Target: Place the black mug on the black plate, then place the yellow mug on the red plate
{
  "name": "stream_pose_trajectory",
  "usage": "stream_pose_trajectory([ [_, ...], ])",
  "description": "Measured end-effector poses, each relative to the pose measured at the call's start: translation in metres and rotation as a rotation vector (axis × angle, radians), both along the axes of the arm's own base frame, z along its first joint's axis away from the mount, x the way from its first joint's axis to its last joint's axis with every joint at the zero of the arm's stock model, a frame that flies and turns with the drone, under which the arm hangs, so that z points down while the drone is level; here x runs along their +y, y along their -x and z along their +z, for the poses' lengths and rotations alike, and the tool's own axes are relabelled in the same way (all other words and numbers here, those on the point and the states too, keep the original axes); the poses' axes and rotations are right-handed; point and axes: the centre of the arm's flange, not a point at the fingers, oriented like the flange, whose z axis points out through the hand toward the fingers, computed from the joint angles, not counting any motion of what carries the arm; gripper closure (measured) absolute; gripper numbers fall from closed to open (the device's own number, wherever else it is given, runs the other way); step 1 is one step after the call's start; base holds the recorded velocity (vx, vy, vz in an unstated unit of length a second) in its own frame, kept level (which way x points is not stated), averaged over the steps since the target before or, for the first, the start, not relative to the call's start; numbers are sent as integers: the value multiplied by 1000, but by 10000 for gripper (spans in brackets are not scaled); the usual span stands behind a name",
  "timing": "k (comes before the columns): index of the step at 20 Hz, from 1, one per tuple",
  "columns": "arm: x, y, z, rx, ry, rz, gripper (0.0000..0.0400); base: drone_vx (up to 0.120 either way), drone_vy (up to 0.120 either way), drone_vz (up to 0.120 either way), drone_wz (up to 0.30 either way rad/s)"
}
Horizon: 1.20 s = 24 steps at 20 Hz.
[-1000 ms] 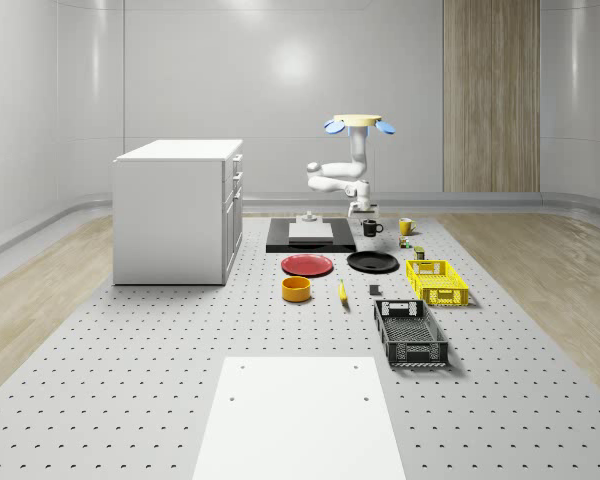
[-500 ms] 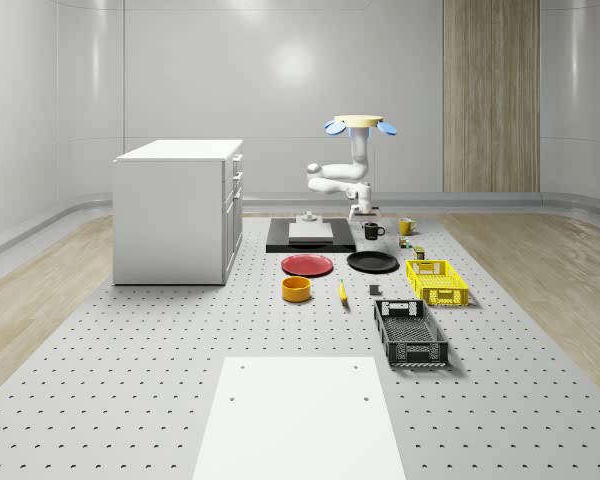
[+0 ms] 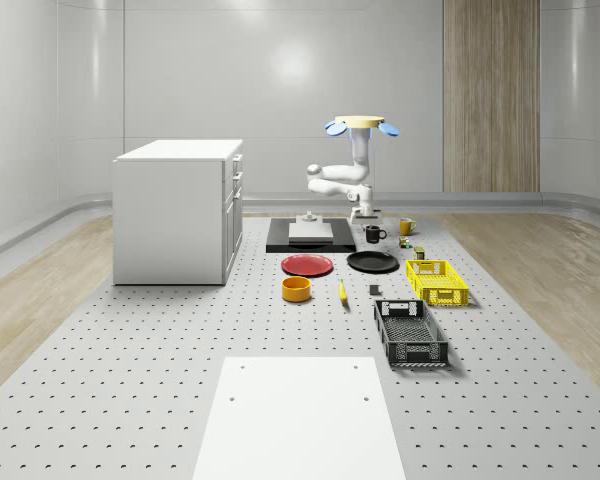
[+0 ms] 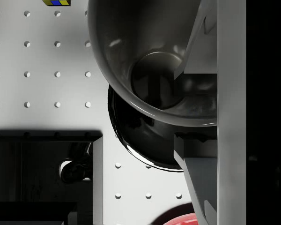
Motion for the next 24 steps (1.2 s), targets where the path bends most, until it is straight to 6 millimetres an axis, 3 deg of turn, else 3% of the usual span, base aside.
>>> stream_pose_trajectory([
  [6, 0, 0, 0, 0, 0, 0, 290, 120, 0, 0, 0],
  [10, 0, 0, 5, 0, 0, 0, 290, 10, 0, 0, 0],
  [24, 1, 0, 63, 0, 0, 0, 290, 0, 0, 0, 0],
])
